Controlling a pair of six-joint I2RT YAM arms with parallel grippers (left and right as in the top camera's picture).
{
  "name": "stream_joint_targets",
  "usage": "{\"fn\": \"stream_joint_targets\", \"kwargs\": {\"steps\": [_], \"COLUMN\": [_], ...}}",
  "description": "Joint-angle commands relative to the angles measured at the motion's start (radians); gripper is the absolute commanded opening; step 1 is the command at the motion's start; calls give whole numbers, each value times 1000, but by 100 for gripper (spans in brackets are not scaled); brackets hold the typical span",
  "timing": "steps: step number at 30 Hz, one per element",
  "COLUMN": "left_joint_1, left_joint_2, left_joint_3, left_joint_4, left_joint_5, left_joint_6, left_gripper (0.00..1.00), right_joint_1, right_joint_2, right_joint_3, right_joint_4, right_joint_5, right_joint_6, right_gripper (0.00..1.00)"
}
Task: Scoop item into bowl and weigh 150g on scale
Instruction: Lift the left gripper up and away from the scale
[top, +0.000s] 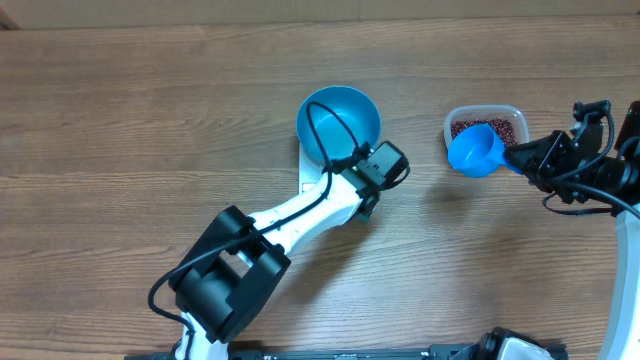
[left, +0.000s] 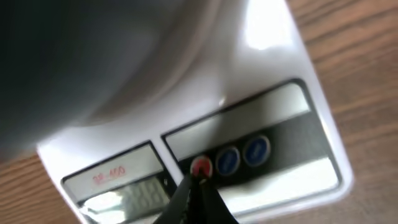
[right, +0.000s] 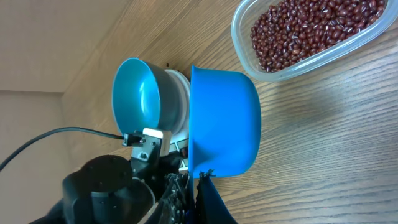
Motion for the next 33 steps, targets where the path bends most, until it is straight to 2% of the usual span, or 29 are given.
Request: {"fn": "stream_joint_targets", "kwargs": {"steps": [1, 6, 14, 20, 25, 28, 33], "left_joint_1": [-19, -36, -36, -15, 53, 121, 188], "left_joint_2": [-4, -23, -39, -113, -188, -229, -249], "left_joint_3": [106, 203, 311, 453, 455, 455, 455], "left_joint_4": [-64, -156, -234, -285, -301, -323, -406], "left_joint_5": [23, 77, 171, 178, 182, 245, 249], "left_joint_6": [55, 106, 114, 112, 40, 37, 53], "left_gripper": [4, 4, 4, 4, 5, 7, 5], "right_joint_1": [-4, -4, -4, -4, -4, -4, -4], "right_joint_2": [-16, -16, -16, -16, -16, -16, -16], "right_joint_3": [27, 27, 27, 27, 27, 27, 27], "right_joint_4": [3, 2, 2, 2, 2, 2, 2], "right_joint_5": [0, 0, 0, 0, 0, 0, 0], "right_joint_6": [-9, -9, -9, -9, -9, -9, -10], "right_gripper": [4, 4, 4, 4, 4, 4, 4]}}
